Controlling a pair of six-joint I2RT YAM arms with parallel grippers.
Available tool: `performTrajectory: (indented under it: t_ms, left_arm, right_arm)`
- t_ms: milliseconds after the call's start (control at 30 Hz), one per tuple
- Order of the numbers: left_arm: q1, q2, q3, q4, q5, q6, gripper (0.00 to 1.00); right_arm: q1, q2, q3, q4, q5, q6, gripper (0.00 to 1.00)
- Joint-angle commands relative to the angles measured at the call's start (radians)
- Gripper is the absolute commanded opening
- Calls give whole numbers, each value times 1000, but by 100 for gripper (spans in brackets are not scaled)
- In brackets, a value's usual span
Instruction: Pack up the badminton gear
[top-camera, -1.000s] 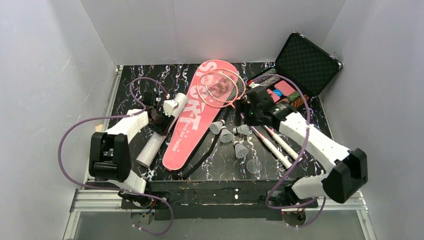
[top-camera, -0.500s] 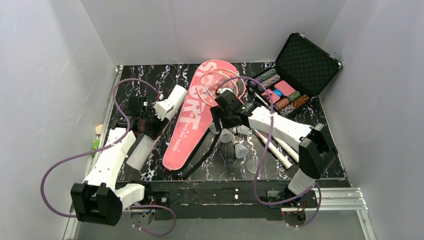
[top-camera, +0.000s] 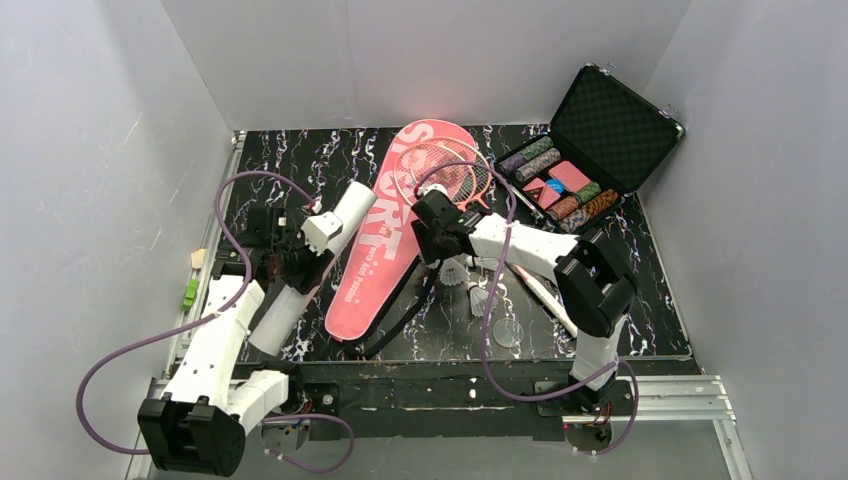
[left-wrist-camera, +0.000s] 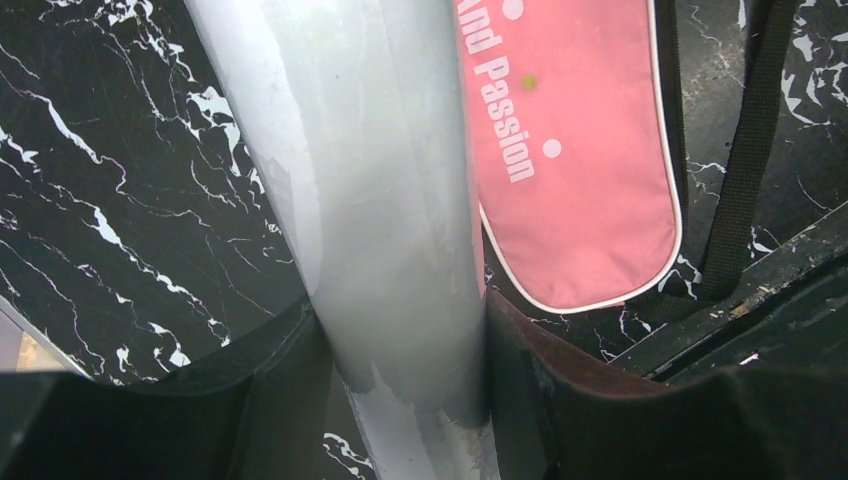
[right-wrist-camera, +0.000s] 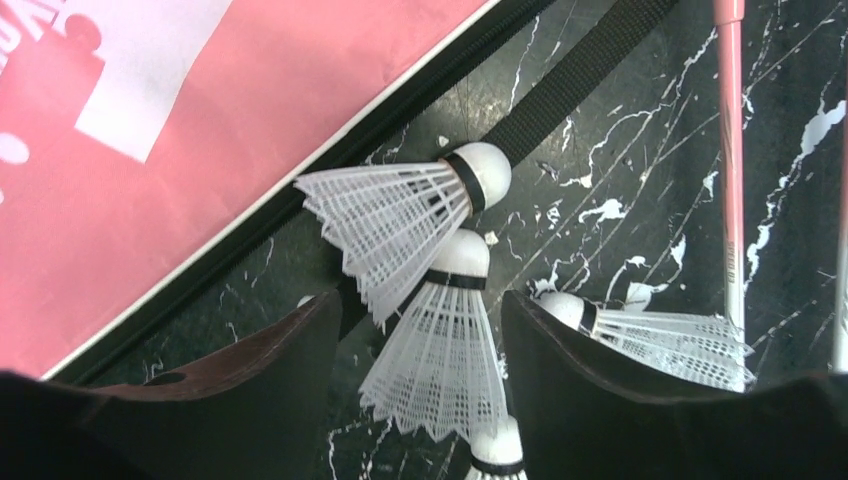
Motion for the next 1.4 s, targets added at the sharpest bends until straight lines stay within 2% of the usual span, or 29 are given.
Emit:
performTrajectory:
  t_ms: [0, 167, 333, 567, 833, 933, 1000, 1067, 1167, 1233, 1367]
  left_arm:
    - [20, -9, 18, 3, 31, 14, 32]
    - [20, -18, 20, 34, 37, 4, 32]
    - [20, -43, 4, 34, 124, 27, 35]
    - [20, -120, -52, 25, 211, 185, 39]
    - [20, -228, -111, -39, 354, 384, 37]
    - [20, -240, -113, -135, 442, 551, 24]
    - [20, -251, -114, -172, 481, 626, 19]
    - [20, -269, -111, -174, 515, 647, 18]
    - [20, -296, -117, -175, 555, 713, 11]
    - [20, -299, -121, -155, 573, 714, 8]
    - [20, -286, -108, -155, 620, 730, 4]
  right_arm:
    - [3, 35, 51, 67, 47, 3, 64]
    - [3, 55, 54, 89, 64, 6, 50]
    - [4, 30, 46, 94, 83, 12, 30]
    - [3, -85, 28, 71, 131, -1, 1]
    - [-22, -384, -78, 12, 122, 41, 1]
    - [-61, -504, -82, -49, -50, 49, 1]
    - [-86, -583, -67, -108, -149, 54, 1]
    - [-116, -668, -65, -148, -261, 58, 1]
    - [-183, -791, -73, -196, -490, 62, 1]
    - [-220, -844, -95, -204, -650, 72, 1]
    - [-233, -902, -150, -187, -854, 102, 1]
